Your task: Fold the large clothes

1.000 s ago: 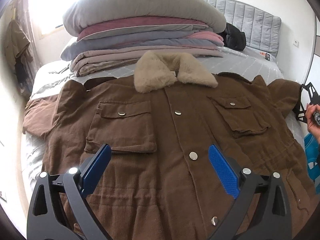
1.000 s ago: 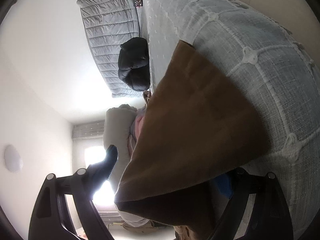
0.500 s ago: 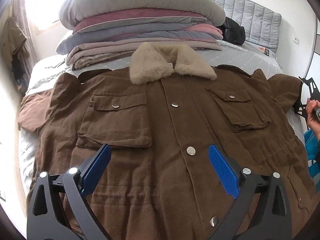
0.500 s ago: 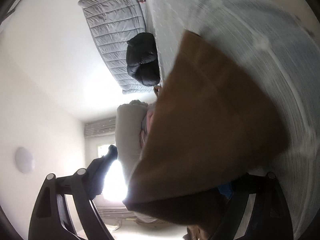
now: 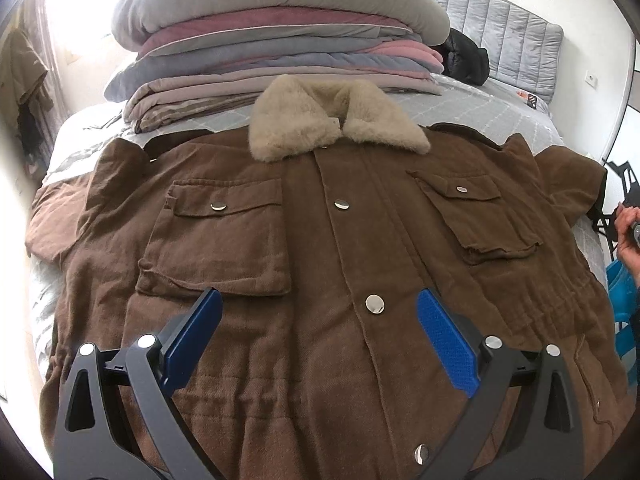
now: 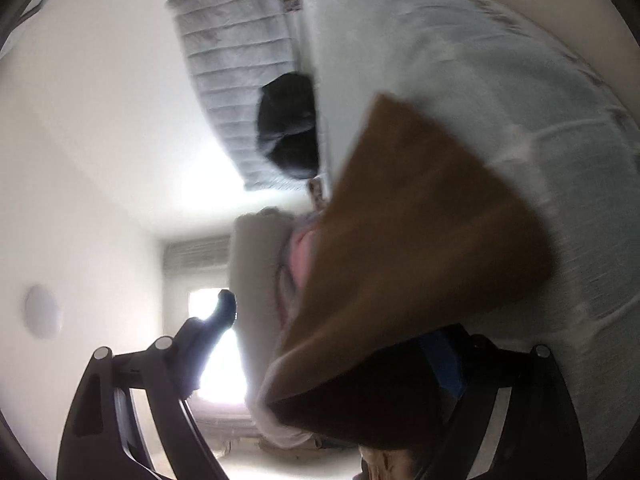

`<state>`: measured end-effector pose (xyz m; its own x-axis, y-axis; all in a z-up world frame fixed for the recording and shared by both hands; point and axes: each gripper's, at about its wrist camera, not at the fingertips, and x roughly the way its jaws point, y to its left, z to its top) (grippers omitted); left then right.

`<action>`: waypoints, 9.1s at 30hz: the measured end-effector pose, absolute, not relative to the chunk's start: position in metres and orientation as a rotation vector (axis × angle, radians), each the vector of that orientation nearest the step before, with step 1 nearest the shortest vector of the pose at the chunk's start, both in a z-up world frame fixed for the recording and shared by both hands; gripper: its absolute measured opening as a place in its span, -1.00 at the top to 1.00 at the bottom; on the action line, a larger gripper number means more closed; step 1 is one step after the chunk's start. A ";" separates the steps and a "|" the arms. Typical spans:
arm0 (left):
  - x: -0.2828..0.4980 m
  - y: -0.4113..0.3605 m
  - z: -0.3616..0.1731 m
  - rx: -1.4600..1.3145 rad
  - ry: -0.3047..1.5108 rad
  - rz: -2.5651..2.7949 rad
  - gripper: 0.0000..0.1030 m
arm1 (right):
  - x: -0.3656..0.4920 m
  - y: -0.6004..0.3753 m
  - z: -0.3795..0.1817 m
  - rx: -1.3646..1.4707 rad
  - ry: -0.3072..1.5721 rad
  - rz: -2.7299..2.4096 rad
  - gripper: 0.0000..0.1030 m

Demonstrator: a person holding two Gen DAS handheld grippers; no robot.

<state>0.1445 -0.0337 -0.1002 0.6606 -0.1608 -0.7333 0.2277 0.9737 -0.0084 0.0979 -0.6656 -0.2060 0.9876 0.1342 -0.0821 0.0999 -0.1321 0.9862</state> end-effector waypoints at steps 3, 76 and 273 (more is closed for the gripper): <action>0.145 -0.032 -0.099 0.074 0.820 -0.219 -0.83 | 0.100 -0.669 -0.191 1.596 0.222 -0.062 -0.51; 0.147 0.084 -0.063 -0.336 0.798 -0.161 -0.83 | 0.236 -0.209 -0.013 0.244 0.452 0.276 0.89; 0.247 0.088 -0.091 -0.593 1.072 -0.545 -0.30 | 0.296 -0.284 -0.144 0.642 1.048 0.433 0.84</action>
<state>0.2470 0.0878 -0.0909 0.3789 -0.6688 -0.6396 0.1229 0.7214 -0.6815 0.2959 -0.2841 -0.1440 0.4430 0.6123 -0.6549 -0.0290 0.7399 0.6721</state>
